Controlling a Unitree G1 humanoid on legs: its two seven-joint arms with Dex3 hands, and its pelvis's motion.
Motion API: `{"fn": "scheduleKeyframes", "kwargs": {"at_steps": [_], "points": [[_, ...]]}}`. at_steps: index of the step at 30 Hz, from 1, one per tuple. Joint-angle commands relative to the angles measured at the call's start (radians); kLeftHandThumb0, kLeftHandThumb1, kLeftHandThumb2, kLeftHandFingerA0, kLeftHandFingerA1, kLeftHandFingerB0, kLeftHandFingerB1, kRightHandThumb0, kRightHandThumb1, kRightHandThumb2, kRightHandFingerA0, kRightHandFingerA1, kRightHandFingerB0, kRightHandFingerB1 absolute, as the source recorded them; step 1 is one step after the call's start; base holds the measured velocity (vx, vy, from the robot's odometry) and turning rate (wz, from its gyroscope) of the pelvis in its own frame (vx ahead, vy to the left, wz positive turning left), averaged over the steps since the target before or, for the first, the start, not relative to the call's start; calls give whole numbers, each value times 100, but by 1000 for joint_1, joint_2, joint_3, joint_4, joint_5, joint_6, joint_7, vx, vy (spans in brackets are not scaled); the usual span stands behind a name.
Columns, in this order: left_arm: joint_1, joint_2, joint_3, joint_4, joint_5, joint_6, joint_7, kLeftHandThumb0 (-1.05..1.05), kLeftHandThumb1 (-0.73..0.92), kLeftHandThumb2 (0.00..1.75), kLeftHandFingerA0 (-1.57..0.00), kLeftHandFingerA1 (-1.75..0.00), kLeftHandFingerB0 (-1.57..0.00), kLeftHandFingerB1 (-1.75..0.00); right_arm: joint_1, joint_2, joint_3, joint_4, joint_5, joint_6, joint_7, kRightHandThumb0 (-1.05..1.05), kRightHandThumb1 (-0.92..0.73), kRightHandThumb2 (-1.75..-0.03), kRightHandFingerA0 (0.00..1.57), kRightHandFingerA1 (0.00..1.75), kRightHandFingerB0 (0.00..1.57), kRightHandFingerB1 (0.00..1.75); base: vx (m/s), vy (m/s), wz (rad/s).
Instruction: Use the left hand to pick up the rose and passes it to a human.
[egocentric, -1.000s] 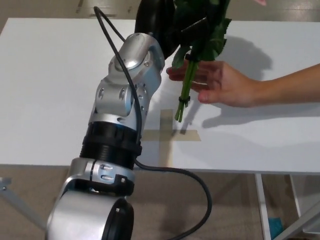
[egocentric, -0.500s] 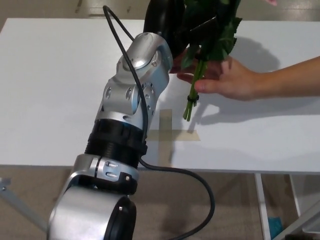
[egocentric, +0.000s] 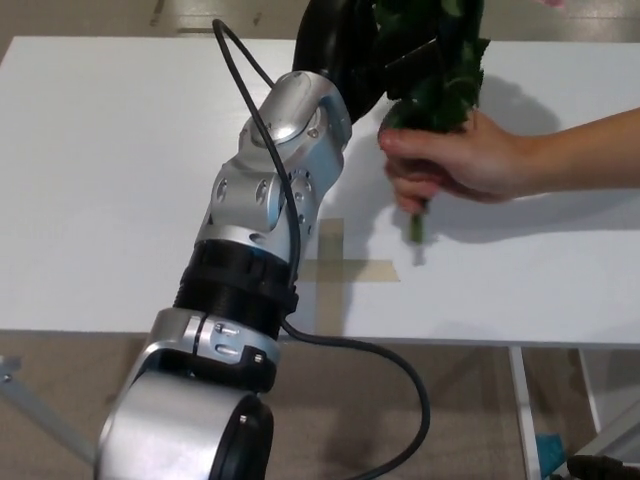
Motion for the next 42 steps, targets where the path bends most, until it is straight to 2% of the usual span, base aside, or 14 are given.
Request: {"fn": "scheduleKeyframes", "kwargs": {"at_steps": [1, 14, 15, 16, 17, 18, 19, 20, 21, 22, 24, 37, 38, 42], "points": [[-8, -155, -12, 6, -30, -25, 6, -16, 76, 75, -97, -138, -89, -99, 5, 0, 0, -2, 7, 7, 15, -54, -80, -64, 62, 54, 50, 38, 0, 0, 0], [-10, -133, -26, 29, -27, -14, 14, -17, 76, 73, -97, -140, -87, -99, -9, 1, -7, 1, 11, 20, 8, -53, -80, -64, 62, 55, 49, 38, 0, 0, 0], [-9, -124, -32, 31, -22, -13, 10, -18, 78, 70, -98, -137, -90, -86, -9, 1, -7, 0, 10, 20, 8, -53, -80, -65, 61, 54, 49, 37, 0, 0, 0], [-6, -115, -40, 30, -15, -9, 4, -24, 78, 64, -108, -106, -92, -54, -9, 1, -6, 0, 10, 19, 8, -53, -80, -65, 61, 54, 48, 37, 0, 0, 0], [-2, -107, -50, 27, -8, -3, 0, -24, 78, 64, -108, -106, -92, -54, -9, 0, -5, -1, 9, 18, 8, -53, -80, -65, 61, 54, 48, 37, 0, 0, 0], [2, -88, -70, 19, 2, 18, -21, -31, 72, 62, -103, -63, -64, -40, -9, 0, -6, -1, 10, 18, 9, -53, -80, -65, 61, 54, 48, 37, 0, 0, 0], [3, -65, -91, 13, 7, 43, -56, -47, 61, 58, -24, -32, -1, -24, -8, -2, -7, -1, 10, 19, 10, -53, -80, -65, 61, 54, 49, 37, 0, 0, 0], [4, -34, -118, 7, 14, 76, -107, -47, 61, 58, -24, -32, -1, -24, -5, -4, -8, -1, 11, 18, 10, -53, -80, -65, 61, 54, 49, 37, 0, 0, 0], [-4, 27, -167, -4, 28, 141, -192, -70, 45, 73, 0, 0, 0, 0, -1, -5, -9, -1, 12, 18, 11, -53, -80, -64, 61, 54, 49, 37, 0, 0, 0], [-13, 104, -223, 6, 59, 182, -292, -84, 47, 57, 0, 0, 0, 0, 10, -7, -6, -1, 9, 14, 14, -53, -80, -64, 61, 54, 49, 37, 0, 0, 0], [-18, 172, -256, 51, 80, 185, -377, -87, 45, 59, 0, 0, 0, 0, 19, -9, -2, -2, 6, 9, 17, -53, -80, -64, 61, 54, 49, 37, 0, 0, 0], [-18, 214, -282, 78, 65, 174, -409, -88, 44, 60, 0, 0, 0, 0, 22, -5, 1, -2, 4, 9, 14, -53, -80, -64, 61, 54, 49, 37, 0, 0, 0], [-29, 362, -277, 110, 102, 168, -474, -73, 45, 55, 0, 0, 0, 0, 25, -6, 0, 2, 4, 13, 12, -54, -80, -64, 64, 58, 51, 38, 0, 0, 0], [-43, 410, -272, 117, 100, 155, -509, -74, 46, 55, 0, 0, 0, 0, 30, -6, 3, 1, 2, 11, 11, -54, -80, -64, 64, 58, 51, 38, 0, 0, -2]]}}
